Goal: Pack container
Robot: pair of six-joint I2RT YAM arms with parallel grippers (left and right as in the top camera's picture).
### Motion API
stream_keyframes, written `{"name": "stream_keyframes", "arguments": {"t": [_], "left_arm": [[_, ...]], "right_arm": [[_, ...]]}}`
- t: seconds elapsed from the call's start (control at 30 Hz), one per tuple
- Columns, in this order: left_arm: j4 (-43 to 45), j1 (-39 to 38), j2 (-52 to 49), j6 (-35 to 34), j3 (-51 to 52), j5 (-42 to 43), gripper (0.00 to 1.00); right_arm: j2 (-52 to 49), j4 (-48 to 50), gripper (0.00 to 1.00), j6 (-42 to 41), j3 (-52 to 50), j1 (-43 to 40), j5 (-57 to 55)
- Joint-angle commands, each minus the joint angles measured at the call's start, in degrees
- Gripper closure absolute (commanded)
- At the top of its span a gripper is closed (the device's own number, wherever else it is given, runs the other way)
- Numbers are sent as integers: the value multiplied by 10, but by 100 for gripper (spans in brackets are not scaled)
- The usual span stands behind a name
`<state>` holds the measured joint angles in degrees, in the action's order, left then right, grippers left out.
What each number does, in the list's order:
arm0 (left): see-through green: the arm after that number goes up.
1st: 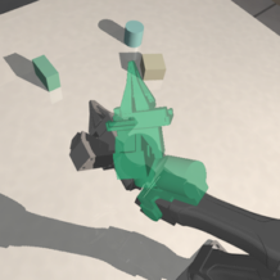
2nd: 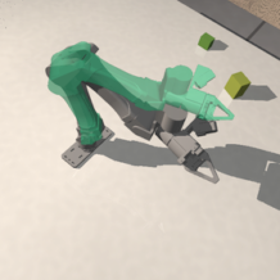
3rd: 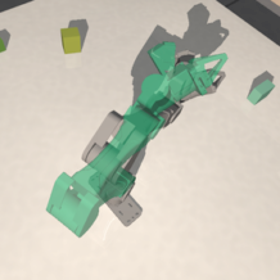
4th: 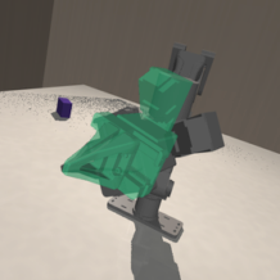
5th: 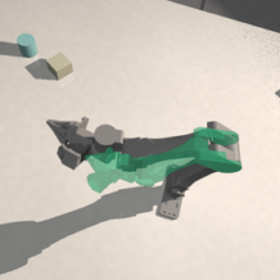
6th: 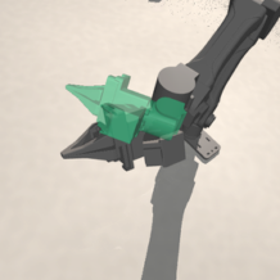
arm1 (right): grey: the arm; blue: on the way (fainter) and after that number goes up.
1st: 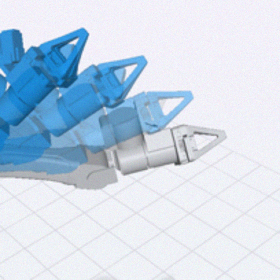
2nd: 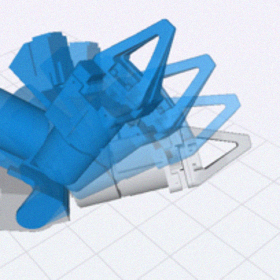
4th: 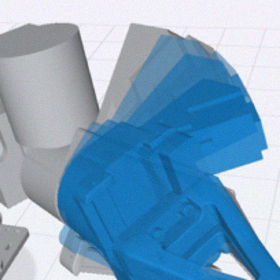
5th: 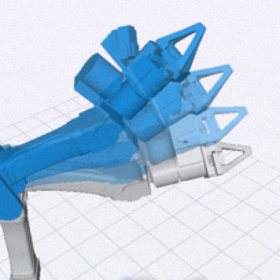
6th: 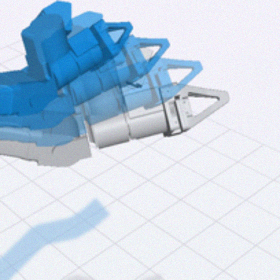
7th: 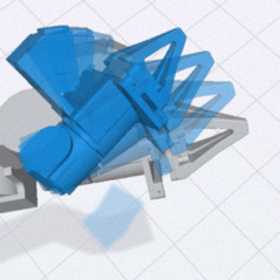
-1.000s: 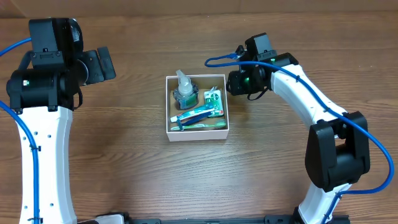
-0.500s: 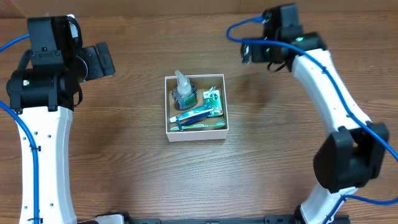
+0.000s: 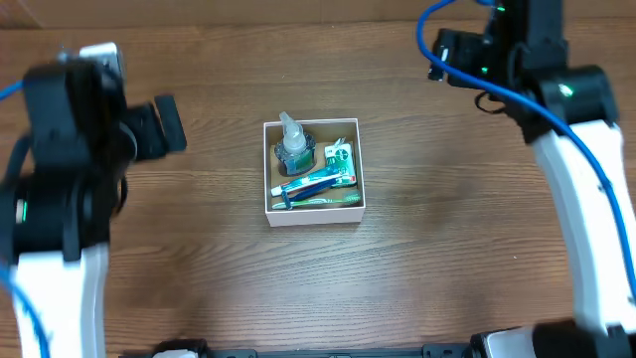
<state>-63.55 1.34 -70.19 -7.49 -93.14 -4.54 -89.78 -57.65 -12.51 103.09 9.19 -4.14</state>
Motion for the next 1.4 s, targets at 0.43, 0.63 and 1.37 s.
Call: {"name": "stream_keyframes", "arguments": {"t": [0.43,0.63,1.37], "left_arm": [[68,-7,467,-80,383,65,0],[-9,-7,477,-80,395,65,0],[-82,-7,477,-80,396,67,0]], "right_arm": [[527,27,0,-27,-393,1,-40],[610,-68,0,-27,-409,1,-40],[646,-49,0,-8,-523,2,-33]]}}
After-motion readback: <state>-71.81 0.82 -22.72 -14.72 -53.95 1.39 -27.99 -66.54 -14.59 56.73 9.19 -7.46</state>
